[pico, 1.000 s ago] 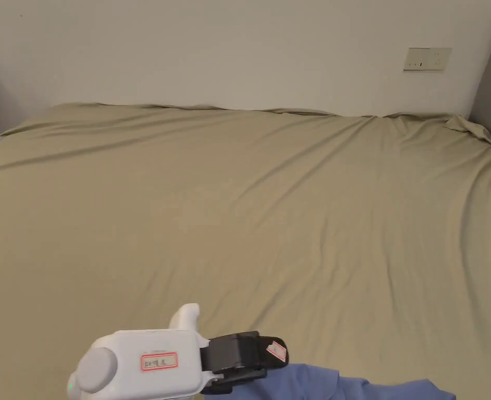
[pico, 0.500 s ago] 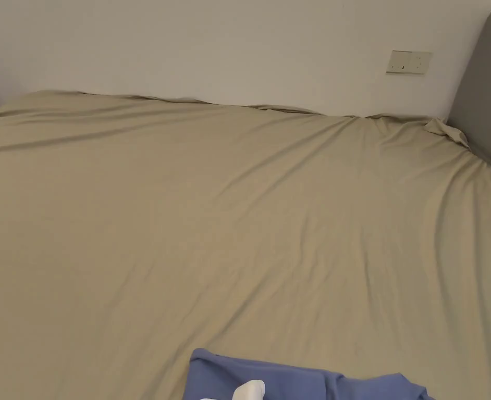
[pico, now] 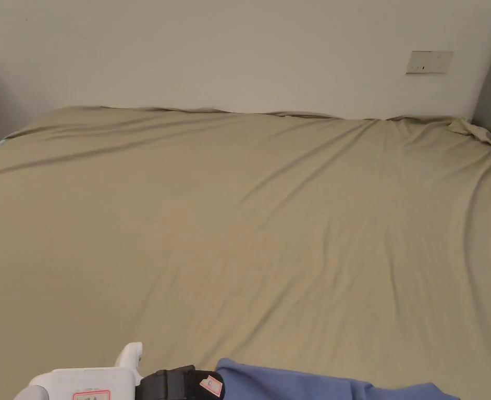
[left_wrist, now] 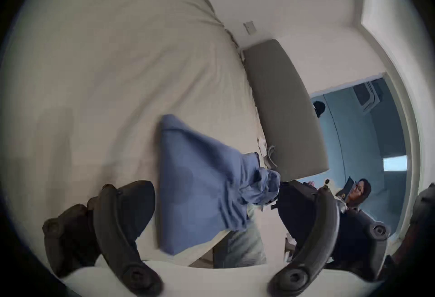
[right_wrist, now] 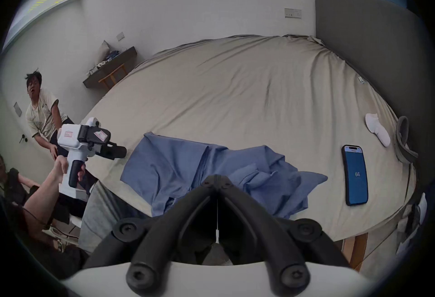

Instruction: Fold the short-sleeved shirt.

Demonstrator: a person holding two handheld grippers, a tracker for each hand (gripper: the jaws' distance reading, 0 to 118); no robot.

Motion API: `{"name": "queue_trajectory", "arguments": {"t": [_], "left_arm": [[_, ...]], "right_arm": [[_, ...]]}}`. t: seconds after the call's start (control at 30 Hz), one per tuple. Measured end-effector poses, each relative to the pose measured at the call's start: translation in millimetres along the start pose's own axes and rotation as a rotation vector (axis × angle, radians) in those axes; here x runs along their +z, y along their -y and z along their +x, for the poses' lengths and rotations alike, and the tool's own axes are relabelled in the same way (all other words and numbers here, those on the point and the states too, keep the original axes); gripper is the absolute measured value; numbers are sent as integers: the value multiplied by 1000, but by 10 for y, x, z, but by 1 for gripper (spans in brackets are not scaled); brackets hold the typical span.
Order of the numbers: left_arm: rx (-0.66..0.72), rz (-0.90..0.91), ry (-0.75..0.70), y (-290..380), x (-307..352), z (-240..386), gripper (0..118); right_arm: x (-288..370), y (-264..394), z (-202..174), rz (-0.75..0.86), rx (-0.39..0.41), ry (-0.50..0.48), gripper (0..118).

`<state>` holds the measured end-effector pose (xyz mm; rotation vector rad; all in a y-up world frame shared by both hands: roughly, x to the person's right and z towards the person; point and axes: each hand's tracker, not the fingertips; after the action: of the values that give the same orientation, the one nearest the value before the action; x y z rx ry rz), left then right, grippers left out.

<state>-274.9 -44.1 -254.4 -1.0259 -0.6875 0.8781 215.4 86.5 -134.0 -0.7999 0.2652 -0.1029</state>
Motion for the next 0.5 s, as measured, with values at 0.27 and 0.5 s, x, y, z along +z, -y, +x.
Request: {"name": "queue_trajectory", "arguments": {"t": [0.27, 0.5], "left_arm": [[229, -41, 146, 330, -498, -218, 104], [291, 75, 98, 469, -618, -323, 10]], "right_arm": [[33, -41, -3, 1, 4, 11, 3], [56, -6, 80, -17, -3, 48, 3]]}}
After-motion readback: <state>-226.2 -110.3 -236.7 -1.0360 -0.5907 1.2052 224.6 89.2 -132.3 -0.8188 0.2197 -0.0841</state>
